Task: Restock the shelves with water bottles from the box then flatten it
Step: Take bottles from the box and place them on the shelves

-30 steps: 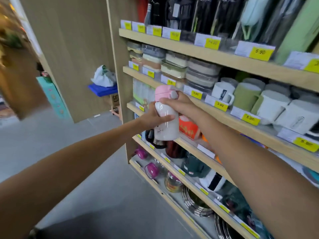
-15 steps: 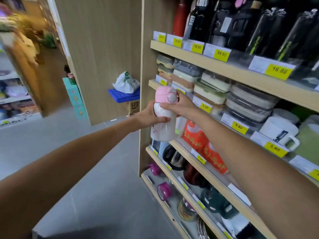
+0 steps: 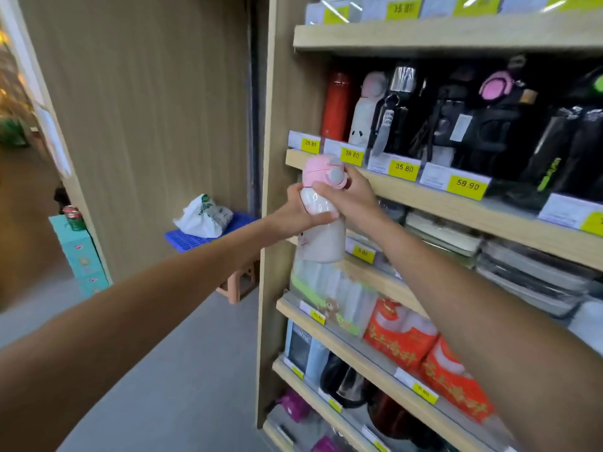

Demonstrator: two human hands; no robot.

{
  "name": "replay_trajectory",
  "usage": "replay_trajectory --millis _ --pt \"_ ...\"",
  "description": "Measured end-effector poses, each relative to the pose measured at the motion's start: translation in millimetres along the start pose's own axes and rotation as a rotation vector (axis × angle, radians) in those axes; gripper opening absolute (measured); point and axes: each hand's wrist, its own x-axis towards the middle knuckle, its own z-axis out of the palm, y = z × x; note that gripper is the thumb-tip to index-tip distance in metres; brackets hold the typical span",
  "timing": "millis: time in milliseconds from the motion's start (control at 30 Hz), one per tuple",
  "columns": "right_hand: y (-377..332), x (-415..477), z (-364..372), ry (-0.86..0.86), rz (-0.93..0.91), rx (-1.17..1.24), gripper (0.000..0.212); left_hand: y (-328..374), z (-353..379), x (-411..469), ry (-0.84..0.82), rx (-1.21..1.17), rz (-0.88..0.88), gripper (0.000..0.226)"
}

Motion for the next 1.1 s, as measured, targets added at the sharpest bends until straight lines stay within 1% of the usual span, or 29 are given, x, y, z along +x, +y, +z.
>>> replay_trajectory --millis 33,67,133,167,200,233,300,433,500,567,633,700,767,867,1000,1100 --pt "-6 13 6 0.034 -0.010 0.001 0.044 2 -11 12 -0.001 0.002 0.044 0.111" --pt "-12 23 10 0.061 -0.021 -0.006 0.046 5 -16 19 0.011 -0.016 0.078 0.103" --pt "-28 48 19 0.139 -0.044 -0.020 0.052 13 -31 39 0.049 -0.045 0.172 0.080" --pt "-37 59 23 0.172 -0.061 -0.017 0.051 17 -38 48 0.080 -0.050 0.222 0.070" --pt "-43 68 27 0.193 -0.080 -0.025 0.045 21 -45 57 0.113 -0.049 0.266 0.064" --pt "-50 76 30 0.208 -0.100 -0.036 0.039 23 -51 67 0.149 -0.044 0.300 0.066" --pt "-60 89 33 0.213 -0.161 -0.092 0.034 28 -57 83 0.212 -0.050 0.349 0.080" --pt "-79 102 27 0.232 -0.232 -0.257 0.038 44 -59 107 0.305 -0.076 0.442 0.091" --pt "-83 104 18 0.370 -0.321 -0.465 0.041 58 -56 117 0.321 -0.115 0.503 0.094" --pt "-80 103 6 0.590 -0.419 -0.680 0.043 68 -52 128 0.338 -0.133 0.555 0.097" --pt "-76 99 -7 0.790 -0.437 -0.841 0.042 74 -46 141 0.349 -0.134 0.604 0.098" --pt "-69 96 -19 0.902 -0.379 -0.951 0.045 78 -40 153 0.338 -0.116 0.602 0.097" --pt "-61 96 -27 0.939 -0.266 -0.984 0.055 80 -34 163 0.336 -0.096 0.569 0.097" --pt "-49 98 -30 0.910 -0.120 -0.987 0.066 82 -27 172 0.346 -0.128 0.600 0.098" --pt "-40 102 -27 0.876 0.036 -0.938 0.079 78 -18 184 0.299 -0.173 0.650 0.098" --pt "-40 106 -26 0.846 0.107 -0.970 0.086 69 -13 186 0.276 -0.107 0.622 0.098"
